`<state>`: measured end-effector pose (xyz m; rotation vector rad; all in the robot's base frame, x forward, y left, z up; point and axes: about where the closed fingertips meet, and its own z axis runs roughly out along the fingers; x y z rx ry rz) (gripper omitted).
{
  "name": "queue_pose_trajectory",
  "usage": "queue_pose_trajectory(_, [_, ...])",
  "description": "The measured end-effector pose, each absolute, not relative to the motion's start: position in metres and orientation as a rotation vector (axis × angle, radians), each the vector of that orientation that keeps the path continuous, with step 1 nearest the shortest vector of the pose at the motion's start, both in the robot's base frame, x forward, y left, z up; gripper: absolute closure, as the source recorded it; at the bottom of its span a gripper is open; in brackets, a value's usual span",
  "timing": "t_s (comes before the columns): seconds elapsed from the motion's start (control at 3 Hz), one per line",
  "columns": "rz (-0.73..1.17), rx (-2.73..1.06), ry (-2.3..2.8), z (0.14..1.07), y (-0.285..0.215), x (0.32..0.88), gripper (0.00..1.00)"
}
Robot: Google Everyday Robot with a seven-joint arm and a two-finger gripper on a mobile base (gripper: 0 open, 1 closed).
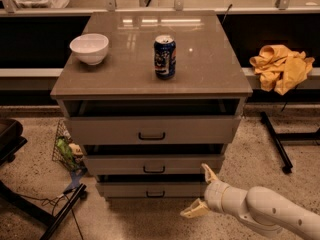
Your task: Open middle drawer
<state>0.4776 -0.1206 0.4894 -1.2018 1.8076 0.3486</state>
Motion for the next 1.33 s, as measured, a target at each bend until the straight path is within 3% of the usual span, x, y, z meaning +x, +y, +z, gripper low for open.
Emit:
queue_pose_trajectory(0.33, [0.332, -1.199, 1.784, 0.486, -0.120, 0.492, 0.00])
queue_pose_trajectory(0.67, [0.263, -1.245, 1.721, 0.465, -0.113, 0.575, 0.00])
queue_pose_trajectory(1.33, [0.245, -1.262, 1.719, 0.462, -0.112, 0.585, 0.00])
